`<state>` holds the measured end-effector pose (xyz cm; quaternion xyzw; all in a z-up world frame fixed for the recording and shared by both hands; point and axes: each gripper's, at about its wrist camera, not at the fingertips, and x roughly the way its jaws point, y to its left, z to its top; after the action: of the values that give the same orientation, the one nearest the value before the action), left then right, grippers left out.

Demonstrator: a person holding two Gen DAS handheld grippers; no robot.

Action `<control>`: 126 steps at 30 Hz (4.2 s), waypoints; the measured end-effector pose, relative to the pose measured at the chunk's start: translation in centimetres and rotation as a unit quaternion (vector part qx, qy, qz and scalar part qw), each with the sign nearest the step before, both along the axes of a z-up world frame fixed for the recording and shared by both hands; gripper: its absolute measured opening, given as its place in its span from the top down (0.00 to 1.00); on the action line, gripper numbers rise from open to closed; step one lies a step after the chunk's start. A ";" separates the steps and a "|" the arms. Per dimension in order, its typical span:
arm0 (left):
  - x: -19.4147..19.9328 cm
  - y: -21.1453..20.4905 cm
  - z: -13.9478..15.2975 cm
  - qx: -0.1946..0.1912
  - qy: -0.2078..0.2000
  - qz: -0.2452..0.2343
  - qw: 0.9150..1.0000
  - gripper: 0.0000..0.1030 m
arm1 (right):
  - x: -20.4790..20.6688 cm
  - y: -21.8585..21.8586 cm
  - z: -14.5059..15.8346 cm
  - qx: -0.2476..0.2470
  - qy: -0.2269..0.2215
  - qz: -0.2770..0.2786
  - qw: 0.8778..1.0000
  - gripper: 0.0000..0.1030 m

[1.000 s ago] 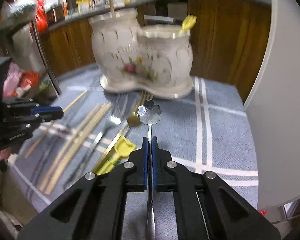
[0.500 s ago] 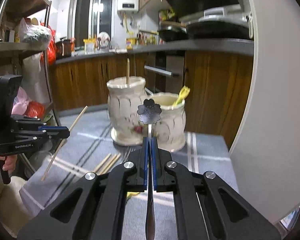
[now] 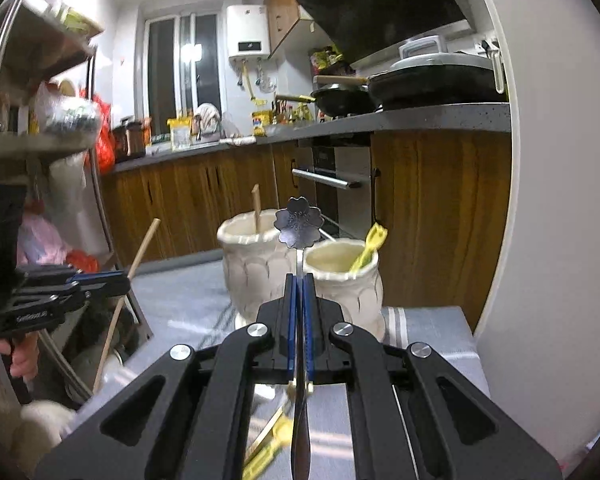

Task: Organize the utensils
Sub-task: 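Lift chopstick into tall cup with left tool while right tool lowers silver spoon into smaller cup, then open the left tool releasing the chopstick while the right tool releases the silver spoon, then withdraw both tools and move the left tool toward the remaining chopsticks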

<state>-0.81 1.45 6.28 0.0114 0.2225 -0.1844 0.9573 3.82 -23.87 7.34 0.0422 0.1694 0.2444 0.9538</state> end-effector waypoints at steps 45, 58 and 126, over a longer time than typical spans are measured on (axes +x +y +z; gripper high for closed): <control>10.4 -2.0 2.0 -0.078 -0.140 0.091 0.983 0.94 | 10.5 1.4 -0.5 0.021 -0.026 -0.132 0.991 0.97; 9.6 -3.7 -0.5 -0.019 -0.108 0.073 0.991 0.94 | 9.3 0.9 -2.4 0.016 0.006 -0.125 0.992 0.97; 0.7 0.9 -5.1 -0.012 0.032 0.108 0.994 0.08 | -0.2 -2.0 -5.1 0.019 0.069 -0.104 0.992 0.05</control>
<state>-0.09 2.30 1.16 -0.0301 0.2508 -0.0829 0.9640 3.63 -25.86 2.26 0.0942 0.2251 0.1438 0.9591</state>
